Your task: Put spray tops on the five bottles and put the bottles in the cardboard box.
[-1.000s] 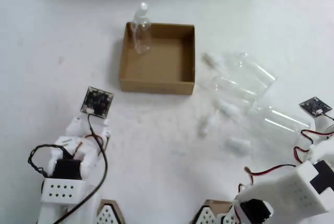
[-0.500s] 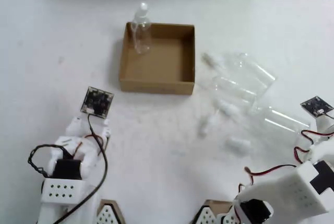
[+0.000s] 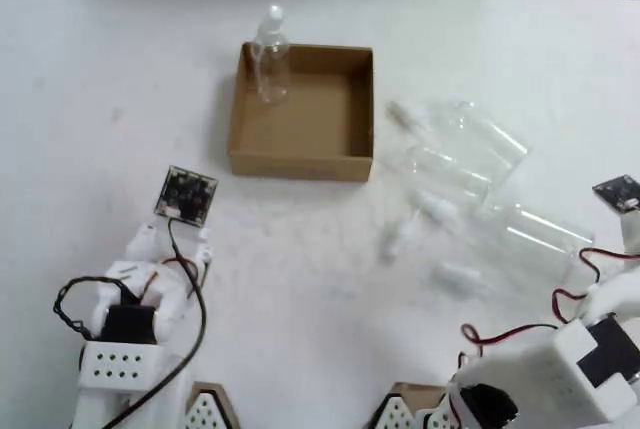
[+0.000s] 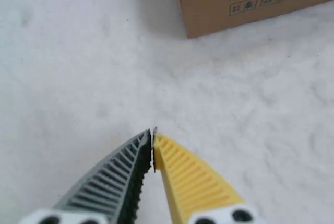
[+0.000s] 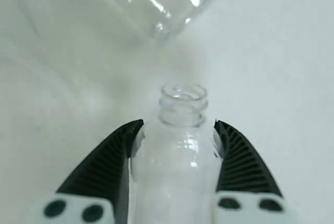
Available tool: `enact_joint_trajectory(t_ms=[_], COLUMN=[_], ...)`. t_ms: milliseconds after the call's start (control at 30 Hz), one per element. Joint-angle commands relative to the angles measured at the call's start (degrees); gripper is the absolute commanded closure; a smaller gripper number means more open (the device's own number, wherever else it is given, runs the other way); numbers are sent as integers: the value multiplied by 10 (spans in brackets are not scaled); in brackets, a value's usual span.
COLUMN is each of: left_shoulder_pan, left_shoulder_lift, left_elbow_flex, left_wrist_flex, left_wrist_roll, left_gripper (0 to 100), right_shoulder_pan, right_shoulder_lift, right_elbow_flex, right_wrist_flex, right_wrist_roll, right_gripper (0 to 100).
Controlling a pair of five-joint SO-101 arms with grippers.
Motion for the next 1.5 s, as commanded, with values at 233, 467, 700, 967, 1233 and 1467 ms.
enact_joint_trajectory(t_ms=[233, 467, 700, 967, 1233, 1467], left_shoulder_pan=[24, 163, 218, 260, 391, 451], left_shoulder_lift=[-4, -3, 7, 213, 396, 573], left_elbow_flex=[-112, -200, -212, -348, -403, -445], left_wrist_flex=[13, 69, 44, 40, -33, -132], left_wrist_roll=[62, 57, 57, 57, 57, 56], left_gripper=[976, 976, 976, 976, 889, 862], right_shoulder_pan=[18, 42, 49, 46, 48, 47], right_shoulder_lift=[-47, -45, -44, -44, -43, -43], right_elbow_flex=[-33, -33, -33, -32, -26, -21], right_wrist_flex=[38, 38, 38, 38, 36, 35], right_wrist_roll=[-40, -38, -38, -39, -36, -35], right_gripper=[919, 919, 919, 919, 919, 918])
